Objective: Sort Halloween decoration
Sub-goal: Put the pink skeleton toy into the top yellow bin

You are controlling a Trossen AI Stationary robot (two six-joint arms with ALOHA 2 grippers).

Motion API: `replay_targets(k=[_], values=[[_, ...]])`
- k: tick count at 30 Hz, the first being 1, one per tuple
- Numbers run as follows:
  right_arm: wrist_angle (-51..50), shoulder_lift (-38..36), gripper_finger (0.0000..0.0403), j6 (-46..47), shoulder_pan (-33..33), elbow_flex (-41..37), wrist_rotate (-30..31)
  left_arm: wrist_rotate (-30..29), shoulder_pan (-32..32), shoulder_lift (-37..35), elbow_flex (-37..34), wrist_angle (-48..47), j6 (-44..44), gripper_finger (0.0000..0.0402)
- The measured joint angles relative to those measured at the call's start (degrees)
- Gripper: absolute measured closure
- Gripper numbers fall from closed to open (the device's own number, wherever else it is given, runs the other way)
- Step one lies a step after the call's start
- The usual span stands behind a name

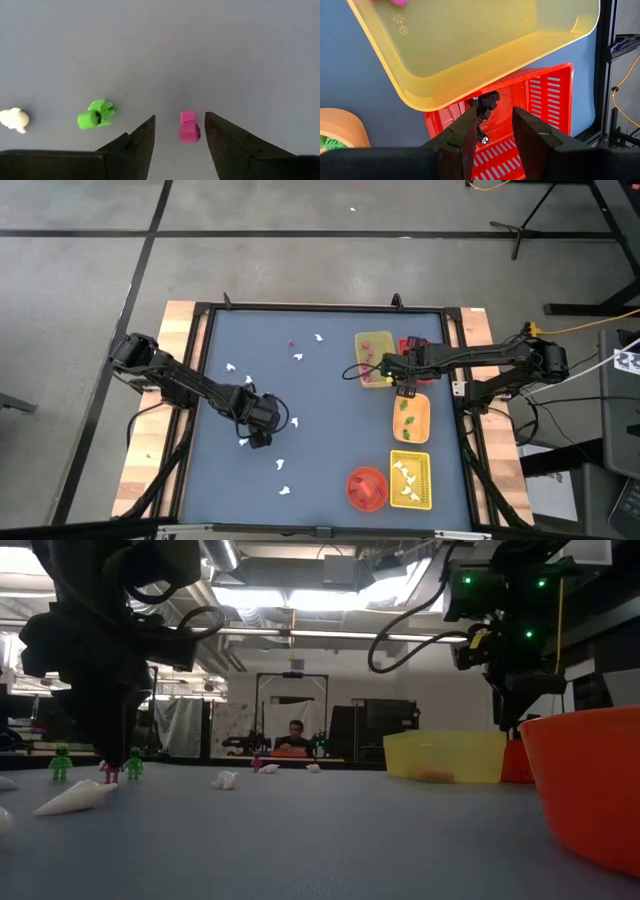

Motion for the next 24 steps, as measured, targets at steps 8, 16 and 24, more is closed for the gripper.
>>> replay_targets(k=[8, 16, 24], values=[[0.0, 0.0, 0.0278, 0.0, 0.0, 0.0, 0.0, 0.0, 0.0, 0.0, -0.3, 0.5, 0.0, 0.0262], [0.0, 0.0, 0.0278, 0.0, 0.0, 0.0, 0.0, 0.0, 0.0, 0.0, -0.3, 0.5, 0.0, 0.0335], [0.0, 0.0, 0.0278, 0.0, 0.0, 0.0, 0.0, 1.1, 0.0, 0.0, -0.3, 0.5, 0.0, 0.0379]])
